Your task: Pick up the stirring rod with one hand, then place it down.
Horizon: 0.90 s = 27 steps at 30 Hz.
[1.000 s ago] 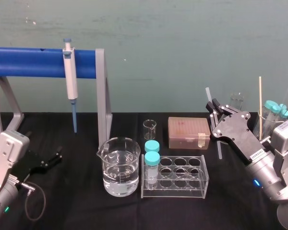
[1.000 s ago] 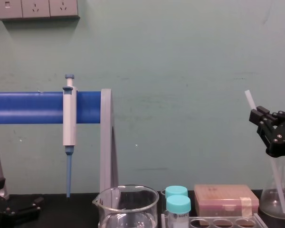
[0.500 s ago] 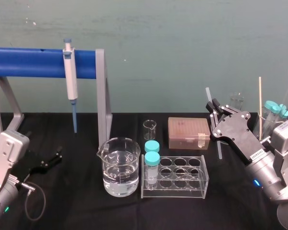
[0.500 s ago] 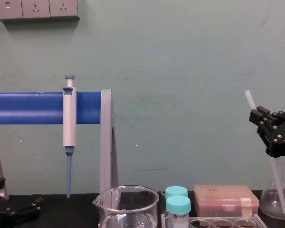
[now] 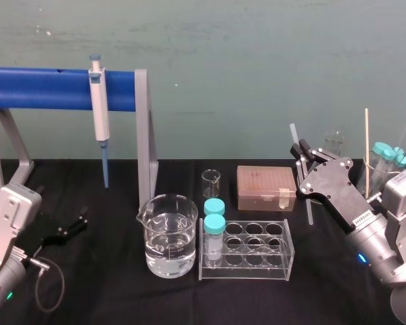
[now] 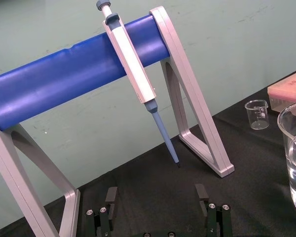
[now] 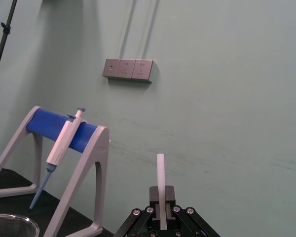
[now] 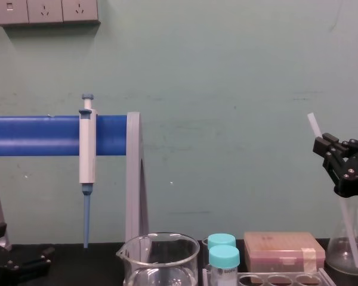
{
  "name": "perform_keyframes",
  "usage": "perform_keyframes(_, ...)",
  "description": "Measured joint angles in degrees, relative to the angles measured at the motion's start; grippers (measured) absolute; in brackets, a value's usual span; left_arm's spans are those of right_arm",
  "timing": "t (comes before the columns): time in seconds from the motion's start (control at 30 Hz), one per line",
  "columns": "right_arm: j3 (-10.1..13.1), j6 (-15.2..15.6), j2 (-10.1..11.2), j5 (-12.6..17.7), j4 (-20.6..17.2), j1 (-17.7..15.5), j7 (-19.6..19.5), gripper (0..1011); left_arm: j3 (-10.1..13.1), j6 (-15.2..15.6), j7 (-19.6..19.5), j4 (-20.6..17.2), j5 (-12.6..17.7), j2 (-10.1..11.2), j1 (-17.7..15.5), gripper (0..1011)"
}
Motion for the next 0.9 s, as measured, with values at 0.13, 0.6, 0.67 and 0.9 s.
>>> perform_keyframes(0.13,0.0,0.0,0.0,0.0,0.0,0.0,0.0,60,0.0,0.0,0.0,0.0,0.0,0.0,0.0,1000)
perform_keyframes(0.6,0.0,0.0,0.0,0.0,0.0,0.0,0.0,60,0.0,0.0,0.0,0.0,0.0,0.0,0.0,1000)
perform_keyframes(0.67,0.0,0.0,0.0,0.0,0.0,0.0,0.0,60,0.0,0.0,0.0,0.0,0.0,0.0,0.0,1000)
perform_keyframes(0.9,0.0,0.0,0.0,0.0,0.0,0.0,0.0,60,0.0,0.0,0.0,0.0,0.0,0.0,0.0,1000)
